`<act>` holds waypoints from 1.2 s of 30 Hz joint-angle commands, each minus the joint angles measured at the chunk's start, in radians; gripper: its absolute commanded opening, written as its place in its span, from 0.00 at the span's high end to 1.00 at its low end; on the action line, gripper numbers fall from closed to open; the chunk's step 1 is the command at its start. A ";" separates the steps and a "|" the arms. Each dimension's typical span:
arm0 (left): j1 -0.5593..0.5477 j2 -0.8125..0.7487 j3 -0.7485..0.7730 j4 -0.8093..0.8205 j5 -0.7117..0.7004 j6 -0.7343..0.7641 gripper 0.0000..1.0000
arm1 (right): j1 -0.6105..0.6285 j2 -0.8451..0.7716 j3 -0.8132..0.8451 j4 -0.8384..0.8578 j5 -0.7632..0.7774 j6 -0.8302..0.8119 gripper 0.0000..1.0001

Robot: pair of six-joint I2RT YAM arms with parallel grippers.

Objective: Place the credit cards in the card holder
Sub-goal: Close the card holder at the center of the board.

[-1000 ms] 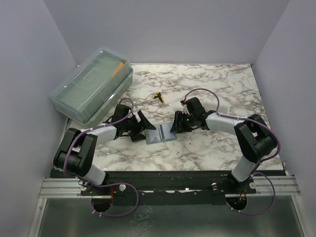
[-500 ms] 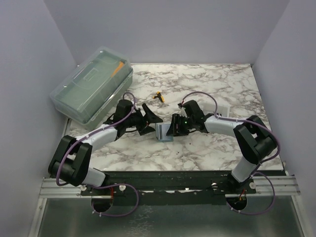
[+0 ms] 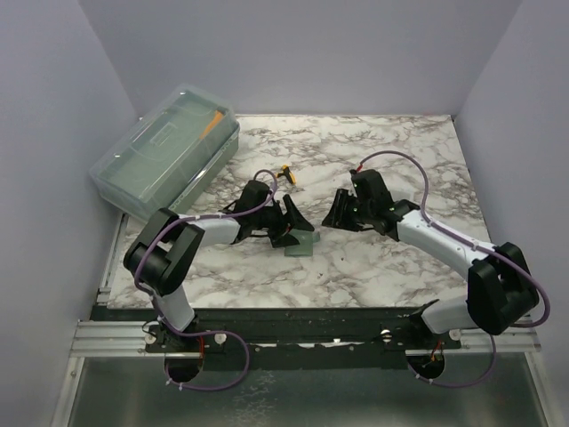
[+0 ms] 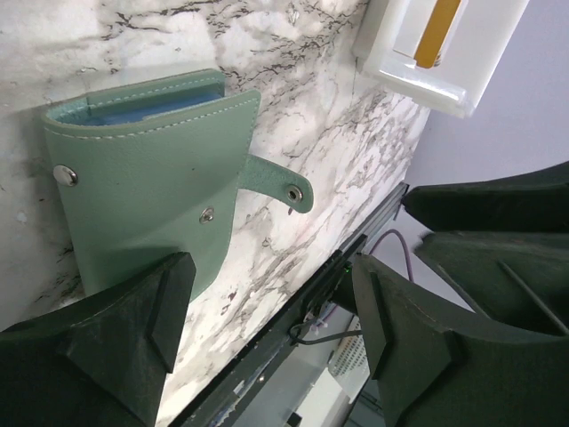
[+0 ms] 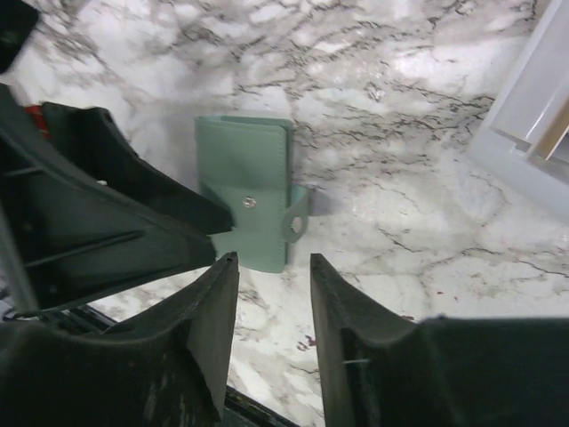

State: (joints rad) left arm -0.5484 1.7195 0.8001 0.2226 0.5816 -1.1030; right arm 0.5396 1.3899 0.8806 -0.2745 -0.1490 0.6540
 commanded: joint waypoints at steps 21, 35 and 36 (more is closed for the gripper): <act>0.021 0.039 0.043 -0.176 -0.045 0.175 0.91 | 0.003 0.241 0.098 0.010 -0.141 -0.152 0.69; 0.019 0.118 0.127 -0.325 -0.061 0.213 1.00 | 0.003 0.276 0.105 -0.013 -0.136 -0.168 0.77; 0.019 0.117 0.124 -0.321 -0.064 0.208 1.00 | 0.003 0.280 0.105 -0.017 -0.134 -0.169 0.77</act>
State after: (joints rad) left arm -0.5297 1.8050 0.9253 -0.0452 0.5503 -0.9142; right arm 0.5400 1.6497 0.9638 -0.2749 -0.2768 0.5026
